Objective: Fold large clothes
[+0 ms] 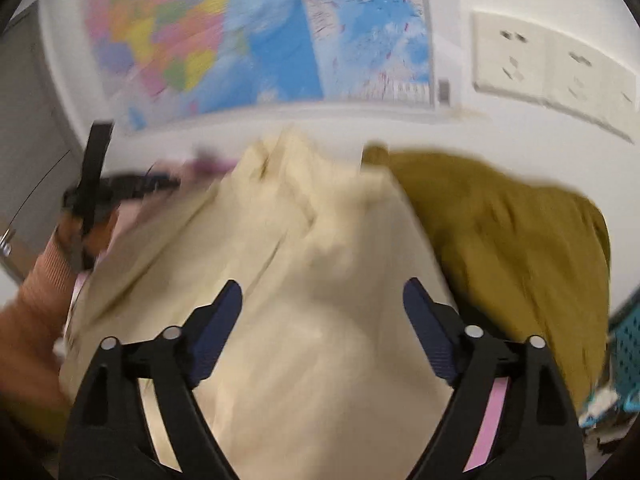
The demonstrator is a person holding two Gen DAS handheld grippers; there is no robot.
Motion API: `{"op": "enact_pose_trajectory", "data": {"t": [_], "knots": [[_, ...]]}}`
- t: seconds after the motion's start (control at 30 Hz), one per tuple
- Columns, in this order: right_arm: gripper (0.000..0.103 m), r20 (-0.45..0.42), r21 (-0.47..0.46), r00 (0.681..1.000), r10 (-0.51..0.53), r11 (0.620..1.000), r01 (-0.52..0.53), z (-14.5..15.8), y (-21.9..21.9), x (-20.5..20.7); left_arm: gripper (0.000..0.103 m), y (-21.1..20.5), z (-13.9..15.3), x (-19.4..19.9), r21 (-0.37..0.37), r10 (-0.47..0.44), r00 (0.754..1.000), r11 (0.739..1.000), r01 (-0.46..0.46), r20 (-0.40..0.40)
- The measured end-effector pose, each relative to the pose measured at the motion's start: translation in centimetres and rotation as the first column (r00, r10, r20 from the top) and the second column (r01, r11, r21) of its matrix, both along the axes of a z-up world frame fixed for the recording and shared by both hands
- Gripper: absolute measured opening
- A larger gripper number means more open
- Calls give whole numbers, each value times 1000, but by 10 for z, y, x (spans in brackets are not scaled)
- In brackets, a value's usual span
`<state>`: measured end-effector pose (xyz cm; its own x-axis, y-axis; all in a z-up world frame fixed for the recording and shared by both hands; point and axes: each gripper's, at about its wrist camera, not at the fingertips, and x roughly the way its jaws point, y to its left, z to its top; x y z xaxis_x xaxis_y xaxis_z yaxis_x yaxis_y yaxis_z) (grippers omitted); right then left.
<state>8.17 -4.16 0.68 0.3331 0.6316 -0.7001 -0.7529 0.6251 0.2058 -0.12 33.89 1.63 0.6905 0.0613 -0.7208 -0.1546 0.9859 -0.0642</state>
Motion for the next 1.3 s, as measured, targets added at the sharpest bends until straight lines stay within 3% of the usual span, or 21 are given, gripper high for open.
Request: {"op": "enact_pose_trajectory", "data": {"t": [0.13,0.27,0.3,0.33,0.37,0.4,0.5,0.57,0.6,0.67,0.73,0.77,0.83,0.9,0.97,1.03,1.1,1.2,1.3], "knots": [[89,-28,-42,999,25,999,-26,-20,-72,-70,76,-33,3,-45,128,-29,999,991,25,31],[90,-42,-29,994,98,995,-99,-42,-82,-129,78,-45,4,-72,141,-49,998,989,43,38],[79,-28,-75,994,108,991,-110,-50,-77,-140,79,-47,3,-78,146,-51,998,988,44,42],[61,-23,-113,993,117,986,-119,-54,-76,-148,79,-49,1,-80,151,-43,998,988,36,43],[22,-31,-152,992,119,981,-123,-60,-72,-146,79,-51,0,-83,156,-41,998,987,34,41],[9,-13,-165,997,82,983,-83,-56,-81,-143,79,-54,0,-87,166,-37,999,986,30,40],[5,50,-40,997,-65,997,67,-18,-124,-112,79,-59,-1,-96,186,-27,999,982,19,39],[4,80,64,978,-194,980,189,13,-165,-86,79,-59,-1,-104,204,-5,999,979,-4,43],[4,55,149,955,-290,949,279,27,-200,-64,79,-57,0,-110,207,11,999,978,-19,41],[5,-34,202,923,-383,902,381,22,-238,-32,79,-51,-2,-121,209,39,999,977,-44,30],[10,-75,152,887,-456,874,462,-2,-252,-8,80,-45,-5,-130,225,64,998,972,-68,26],[21,-115,110,864,-491,858,502,-21,-256,3,81,-42,-9,-137,226,75,997,971,-77,17],[30,-174,16,828,-533,839,543,-63,-253,20,82,-36,-14,-147,211,87,996,974,-86,2],[44,-151,-85,805,-573,819,567,-92,-246,24,82,-32,-22,-158,212,109,994,972,-101,-25],[59,-119,-101,777,-619,785,611,-96,-247,20,82,-31,-29,-169,207,123,991,972,-111,-47],[61,-67,-2,790,-610,792,611,-76,-247,0,82,-32,-32,-186,186,124,991,976,-113,-49],[74,5,68,803,-596,801,595,-54,-243,-22,83,-36,-31,-202,146,94,995,985,-88,-38],[76,53,158,863,-502,858,489,-32,-224,-55,91,-57,-33,-228,124,5,1000,992,-4,-7],[76,72,180,919,-388,911,371,-29,-195,-78,91,-76,-49,-238,139,-52,997,989,59,-51]]}}
